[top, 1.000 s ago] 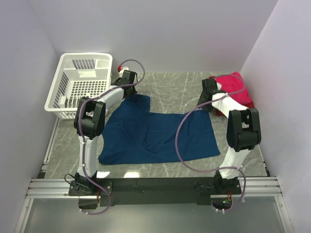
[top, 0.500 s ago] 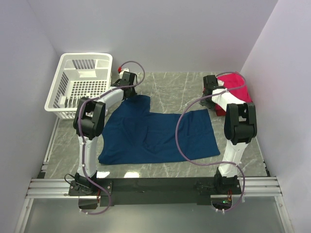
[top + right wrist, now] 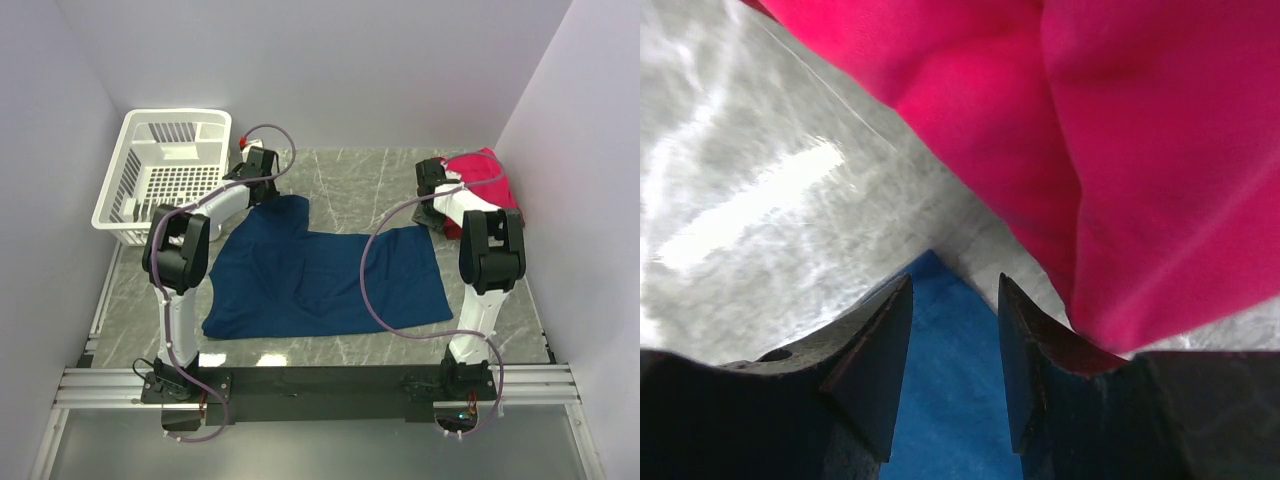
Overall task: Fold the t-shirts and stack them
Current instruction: Fold the tshirt
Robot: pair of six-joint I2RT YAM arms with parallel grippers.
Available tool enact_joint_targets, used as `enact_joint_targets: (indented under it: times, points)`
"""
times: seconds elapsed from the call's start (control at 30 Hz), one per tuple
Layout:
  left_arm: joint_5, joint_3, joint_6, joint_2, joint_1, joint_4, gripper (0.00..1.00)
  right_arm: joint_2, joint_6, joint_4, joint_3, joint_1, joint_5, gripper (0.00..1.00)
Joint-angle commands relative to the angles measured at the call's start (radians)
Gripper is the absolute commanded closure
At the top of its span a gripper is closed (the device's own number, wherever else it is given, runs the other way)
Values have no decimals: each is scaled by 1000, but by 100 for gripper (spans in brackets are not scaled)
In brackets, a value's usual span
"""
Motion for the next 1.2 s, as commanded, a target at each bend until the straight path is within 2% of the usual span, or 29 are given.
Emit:
enact_joint_targets:
  times: [0.0,0.4,0.7,0.8,0.9,0.93,0.97,1.17]
  points:
    - [21,-22,-10,-80,3,15,100,19,21,-35,42,5,8,53]
    - [24,-65,-18,-123,3,12,100,45,65,-21,64,8,-99,55]
    - [28,-69,-13,-138,3,10,100,45,79,-54,50,5,-73,58]
    - [27,-71,-12,-141,3,7,100,36,73,-46,36,2,-82,66]
    - [19,-74,-7,-152,5,4,100,31,70,-41,24,-1,-85,87]
    - [18,-78,-7,-154,3,6,100,28,67,-38,21,-2,-87,97]
    - [19,-82,-7,-158,3,6,100,27,64,-41,18,-2,-84,100]
    - [30,-121,-16,-212,5,21,100,-88,44,-6,-62,1,-96,100]
